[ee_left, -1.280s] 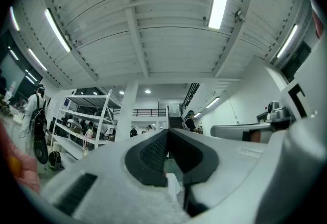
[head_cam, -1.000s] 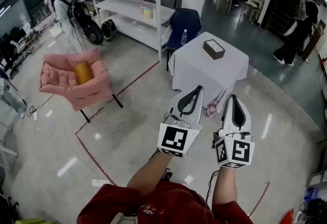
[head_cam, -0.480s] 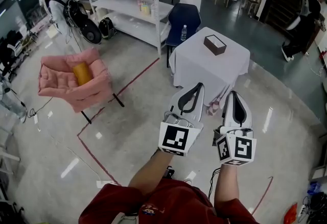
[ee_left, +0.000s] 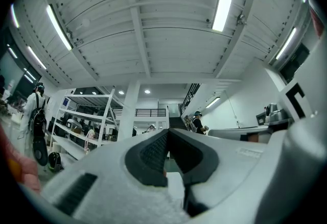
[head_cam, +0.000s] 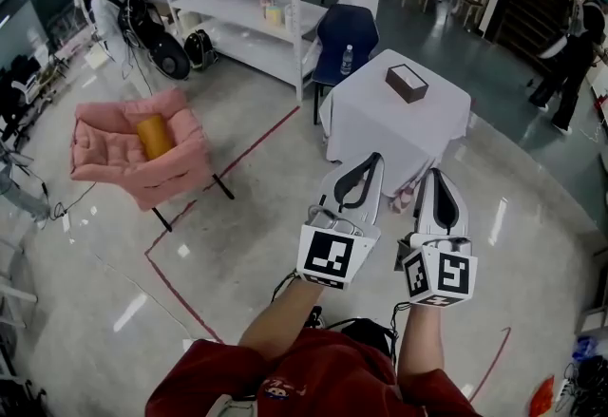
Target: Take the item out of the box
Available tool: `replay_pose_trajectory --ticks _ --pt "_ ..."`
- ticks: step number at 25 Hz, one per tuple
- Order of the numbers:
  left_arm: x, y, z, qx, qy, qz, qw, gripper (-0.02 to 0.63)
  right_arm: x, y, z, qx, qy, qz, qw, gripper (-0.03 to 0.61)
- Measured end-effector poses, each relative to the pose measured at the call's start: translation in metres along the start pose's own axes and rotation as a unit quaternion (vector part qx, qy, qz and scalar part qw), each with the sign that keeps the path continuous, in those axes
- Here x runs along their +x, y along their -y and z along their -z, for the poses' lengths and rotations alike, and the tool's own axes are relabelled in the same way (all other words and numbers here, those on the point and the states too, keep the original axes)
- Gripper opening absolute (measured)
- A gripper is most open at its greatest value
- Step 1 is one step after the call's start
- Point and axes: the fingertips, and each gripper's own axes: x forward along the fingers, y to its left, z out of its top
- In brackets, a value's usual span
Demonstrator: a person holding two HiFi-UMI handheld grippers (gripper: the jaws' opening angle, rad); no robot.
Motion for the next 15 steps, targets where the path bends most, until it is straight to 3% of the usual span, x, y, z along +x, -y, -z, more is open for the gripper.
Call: replay_pose_trajectory --ticks 15 --pt "0.062 0.001 0.021 -0.002 -0.003 0.007 1.0000 0.002 0.045 0.049 0.014 0.004 -0.006 0.010 1.000 0.000"
